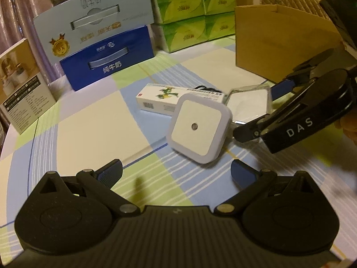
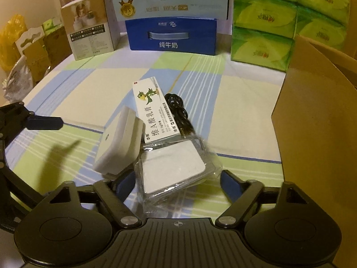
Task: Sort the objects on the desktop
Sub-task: 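Grasp the clear plastic packet with the right gripper while the left gripper grasps the white night light, then carry the night light and plastic packet toward the cardboard box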
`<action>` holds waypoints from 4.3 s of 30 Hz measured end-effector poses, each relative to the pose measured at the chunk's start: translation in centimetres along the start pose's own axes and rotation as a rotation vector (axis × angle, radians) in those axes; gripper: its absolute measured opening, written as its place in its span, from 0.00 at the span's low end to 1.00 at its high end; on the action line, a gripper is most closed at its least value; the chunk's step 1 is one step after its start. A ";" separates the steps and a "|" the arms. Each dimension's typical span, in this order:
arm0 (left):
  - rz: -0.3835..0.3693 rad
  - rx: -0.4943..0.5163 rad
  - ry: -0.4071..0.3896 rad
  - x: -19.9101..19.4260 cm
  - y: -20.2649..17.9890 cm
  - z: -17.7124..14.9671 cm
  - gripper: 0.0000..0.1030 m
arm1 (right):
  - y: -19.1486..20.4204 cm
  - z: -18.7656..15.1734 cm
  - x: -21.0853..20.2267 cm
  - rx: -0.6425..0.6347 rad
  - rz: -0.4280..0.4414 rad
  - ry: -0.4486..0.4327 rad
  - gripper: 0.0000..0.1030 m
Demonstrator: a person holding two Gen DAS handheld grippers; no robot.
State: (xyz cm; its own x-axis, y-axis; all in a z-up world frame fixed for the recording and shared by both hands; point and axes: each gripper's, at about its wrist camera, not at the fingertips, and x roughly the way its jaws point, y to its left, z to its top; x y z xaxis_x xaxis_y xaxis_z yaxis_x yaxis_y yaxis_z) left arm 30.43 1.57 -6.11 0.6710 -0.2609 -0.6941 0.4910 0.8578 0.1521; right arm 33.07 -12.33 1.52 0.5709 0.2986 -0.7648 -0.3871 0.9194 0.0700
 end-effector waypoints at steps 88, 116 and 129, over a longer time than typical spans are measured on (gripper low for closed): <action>-0.059 -0.430 0.108 -5.5 1.7 -3.4 0.58 | 3.4 -7.3 -5.6 -0.008 0.006 -0.033 0.63; -0.026 -0.439 0.105 -5.6 1.5 -3.4 0.59 | 3.8 -7.6 -5.6 0.018 -0.010 -0.055 0.63; 0.014 -0.371 0.075 -7.8 0.3 -3.1 0.59 | 3.5 -7.8 -7.9 0.056 -0.033 -0.099 0.63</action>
State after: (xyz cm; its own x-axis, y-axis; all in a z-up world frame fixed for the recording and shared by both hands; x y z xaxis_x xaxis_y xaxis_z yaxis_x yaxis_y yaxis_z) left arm 23.62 5.19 -2.84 0.6270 -0.2264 -0.7454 0.2376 0.9668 -0.0937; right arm 21.54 -13.47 2.86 0.6527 0.2891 -0.7003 -0.3273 0.9412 0.0834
